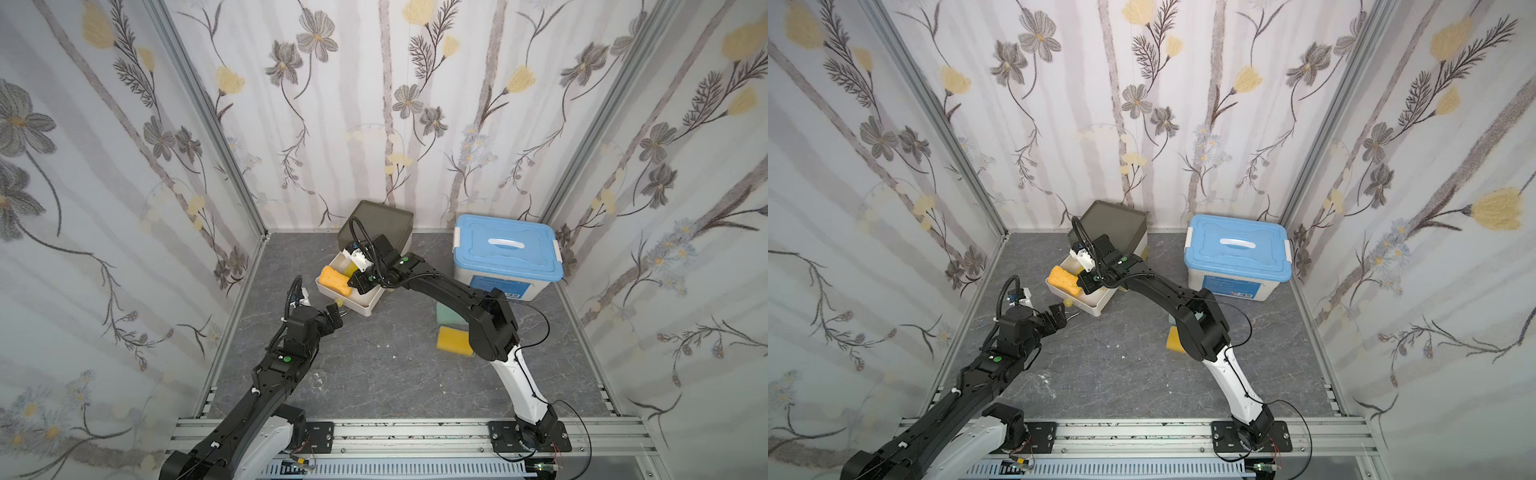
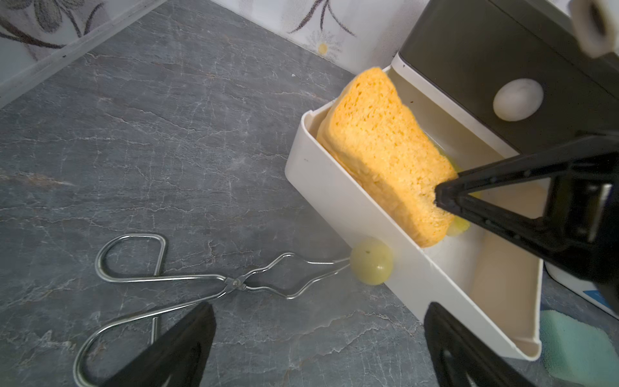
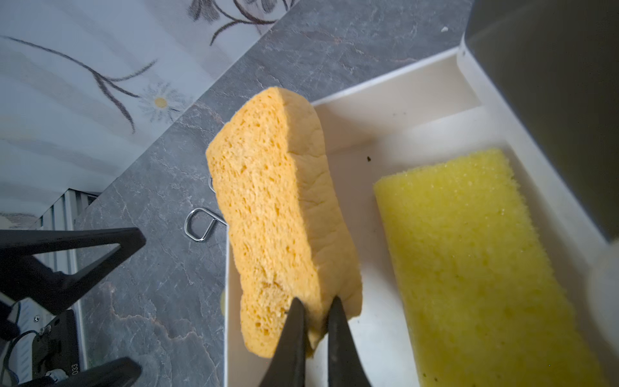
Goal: Take the sponge out of the drawer
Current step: Pick up the sponge from the drawer.
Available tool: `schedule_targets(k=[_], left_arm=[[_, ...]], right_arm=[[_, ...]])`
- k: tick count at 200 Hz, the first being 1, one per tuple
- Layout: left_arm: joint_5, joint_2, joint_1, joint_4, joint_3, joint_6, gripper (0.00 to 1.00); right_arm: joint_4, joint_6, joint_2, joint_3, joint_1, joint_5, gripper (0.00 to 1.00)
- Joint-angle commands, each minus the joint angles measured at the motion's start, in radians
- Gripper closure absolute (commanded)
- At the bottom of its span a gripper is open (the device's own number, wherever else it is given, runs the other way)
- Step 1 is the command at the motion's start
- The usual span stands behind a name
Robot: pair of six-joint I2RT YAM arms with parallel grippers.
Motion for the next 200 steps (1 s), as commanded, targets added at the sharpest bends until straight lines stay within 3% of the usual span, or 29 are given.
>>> schedule_targets(k=[1, 83, 200], left_arm=[[-0.013, -0.004, 0.001, 0.007, -0.002, -0.003, 0.00], [-0.010, -0.035, 0.002, 0.006, -0.011, -0.007, 0.00], [0.015, 0.059, 0.004, 0.070, 0.021, 0.001, 0.00]], right_arm=[[0.065, -0.029, -0.038, 0.004, -0.012, -0.008, 1.00], [0.060, -0.066, -0.198, -0.115, -0.075, 0.081, 1.00], [0.168, -0.036, -0.745, -0.789, -0.161, 0.138, 1.00]])
